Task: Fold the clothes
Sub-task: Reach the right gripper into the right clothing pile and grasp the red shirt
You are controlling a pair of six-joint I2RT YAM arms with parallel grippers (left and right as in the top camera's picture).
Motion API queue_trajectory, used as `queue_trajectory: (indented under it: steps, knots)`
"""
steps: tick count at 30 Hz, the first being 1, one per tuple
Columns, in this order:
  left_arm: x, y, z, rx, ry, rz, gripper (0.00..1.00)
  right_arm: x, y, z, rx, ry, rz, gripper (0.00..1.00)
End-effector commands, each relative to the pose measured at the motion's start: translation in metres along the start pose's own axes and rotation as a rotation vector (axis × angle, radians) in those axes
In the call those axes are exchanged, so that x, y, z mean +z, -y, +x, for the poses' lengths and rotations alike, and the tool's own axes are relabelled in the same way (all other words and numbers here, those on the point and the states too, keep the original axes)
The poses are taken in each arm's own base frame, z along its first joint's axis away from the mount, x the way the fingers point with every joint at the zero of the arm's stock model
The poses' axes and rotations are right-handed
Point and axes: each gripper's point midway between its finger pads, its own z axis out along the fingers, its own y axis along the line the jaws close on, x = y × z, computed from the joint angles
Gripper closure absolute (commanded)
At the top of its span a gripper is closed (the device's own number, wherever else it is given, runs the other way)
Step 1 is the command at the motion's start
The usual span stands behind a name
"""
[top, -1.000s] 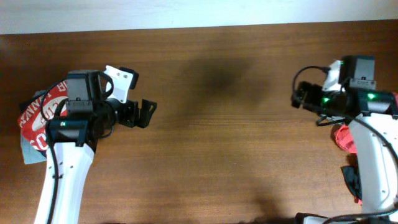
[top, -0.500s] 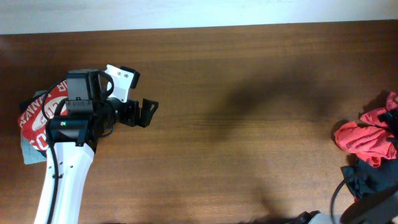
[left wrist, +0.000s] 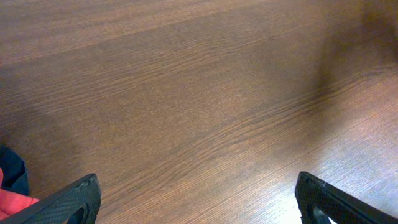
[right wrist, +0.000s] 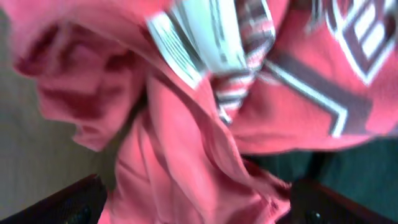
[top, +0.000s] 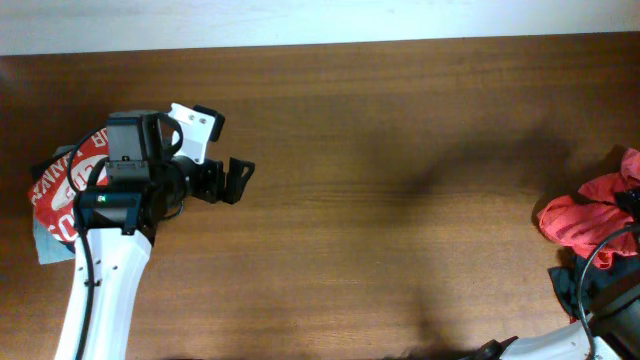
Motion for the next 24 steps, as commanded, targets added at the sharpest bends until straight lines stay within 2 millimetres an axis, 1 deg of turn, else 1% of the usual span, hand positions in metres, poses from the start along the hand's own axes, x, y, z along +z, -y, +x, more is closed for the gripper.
queue_trajectory:
  steps: [1,2,4,6,8,9,11,12,13,15,16,17,19,20,21,22,24]
  knots:
    - [-0.004,0.005,-0.008,0.020,0.021,0.014,0.01,-0.002,0.003,-0.014,-0.032,0.048,0.019,0.01]
    - [-0.004,0.005,-0.008,0.020,0.021,0.014,0.01,0.000,0.003,-0.014,-0.032,0.048,0.020,0.00]
    - [-0.004,0.004,-0.008,0.020,0.022,0.014,0.01,0.008,0.005,-0.010,-0.031,0.026,0.028,0.04]
    - [-0.004,0.005,-0.008,0.020,0.021,0.014,0.01,0.018,0.008,-0.004,-0.029,-0.008,0.037,0.07]
    - [-0.004,0.005,-0.008,0.020,0.021,0.014,0.01,0.028,0.009,0.005,-0.026,-0.050,0.036,0.16]
    - [-0.004,0.005,-0.008,0.020,0.021,0.014,0.01,0.029,0.009,0.006,-0.025,-0.057,0.031,0.20]
    - [-0.004,0.005,-0.008,0.020,0.021,0.014,0.01,0.030,0.009,0.008,-0.024,-0.067,0.029,0.35]
    - [-0.004,0.005,-0.008,0.020,0.021,0.014,0.01,0.028,0.006,0.008,-0.024,-0.068,0.018,0.51]
    - [-0.004,0.005,-0.008,0.020,0.021,0.014,0.01,0.027,0.004,0.008,-0.024,-0.068,0.007,0.59]
    - [-0.004,0.005,-0.008,0.020,0.021,0.014,0.01,0.017,-0.008,0.004,-0.023,-0.064,-0.059,0.75]
    - [-0.004,0.005,-0.008,0.020,0.021,0.014,0.01,0.008,-0.018,0.000,-0.026,-0.054,-0.106,0.81]
    - [-0.004,0.004,-0.008,0.020,0.022,0.014,0.01,0.000,-0.025,-0.005,-0.029,-0.042,-0.135,0.84]
    - [-0.004,0.004,-0.008,0.021,0.024,0.013,0.01,-0.025,-0.040,-0.016,-0.035,-0.007,-0.199,0.91]
    - [-0.004,0.004,-0.008,0.021,0.024,0.013,0.01,-0.044,-0.051,-0.025,-0.044,0.022,-0.239,0.95]
    - [-0.004,0.004,-0.008,0.021,0.024,0.013,0.01,-0.065,-0.060,-0.033,-0.051,0.050,-0.277,0.96]
    - [-0.004,0.004,-0.008,0.021,0.024,0.013,0.01,-0.083,-0.068,-0.040,-0.053,0.076,-0.312,0.96]
    - [-0.004,0.004,-0.009,0.022,0.024,0.013,0.01,-0.130,-0.090,-0.056,-0.070,0.143,-0.410,0.96]
